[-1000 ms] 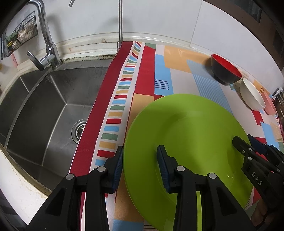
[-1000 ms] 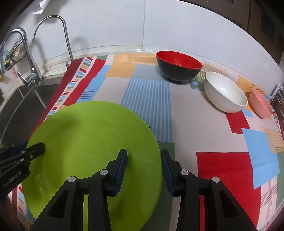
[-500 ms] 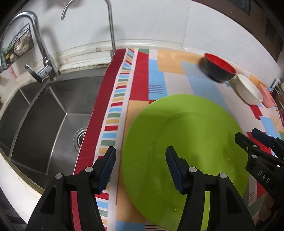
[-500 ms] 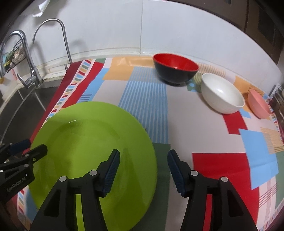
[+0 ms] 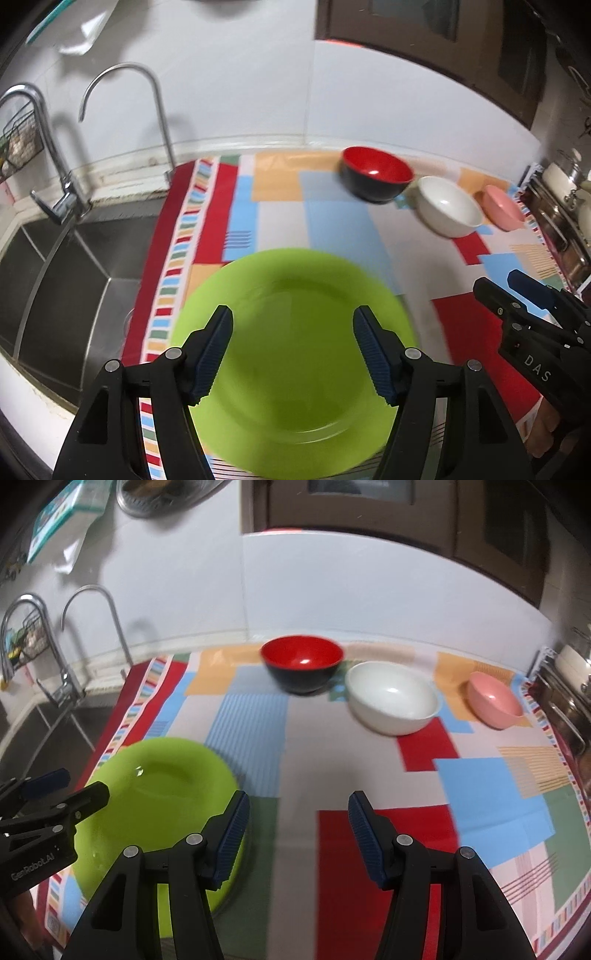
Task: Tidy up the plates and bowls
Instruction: 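Move both grippers to the white bowl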
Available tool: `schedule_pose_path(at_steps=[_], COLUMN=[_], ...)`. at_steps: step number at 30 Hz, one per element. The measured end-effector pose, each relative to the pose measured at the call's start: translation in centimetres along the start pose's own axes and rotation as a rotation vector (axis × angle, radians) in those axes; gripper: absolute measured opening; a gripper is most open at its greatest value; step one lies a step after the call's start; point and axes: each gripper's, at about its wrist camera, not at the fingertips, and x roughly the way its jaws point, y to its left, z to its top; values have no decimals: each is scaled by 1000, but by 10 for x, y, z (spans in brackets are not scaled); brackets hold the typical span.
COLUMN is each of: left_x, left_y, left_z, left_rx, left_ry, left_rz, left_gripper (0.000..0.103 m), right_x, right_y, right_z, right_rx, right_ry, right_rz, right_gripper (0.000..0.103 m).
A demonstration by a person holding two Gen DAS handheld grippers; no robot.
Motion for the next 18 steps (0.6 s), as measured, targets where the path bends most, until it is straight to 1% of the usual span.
schedule_pose_path(at_steps=[2, 8, 18], left_x=[-4, -12, -13], left_y=[-13, -50, -97], left_z=[4, 16, 37], left_rx=[8, 33, 54], left_ry=[-14, -57, -116], left_rz=[-2, -7, -11], left_gripper=[70, 71, 73], right_x=[-6, -22, -30], right_y=[-11, -48, -97], right_z=[2, 9, 23], right_rx=[7, 24, 33], right_ry=[-14, -60, -110], right_rz=[-3, -22, -48], right_gripper=[57, 57, 57])
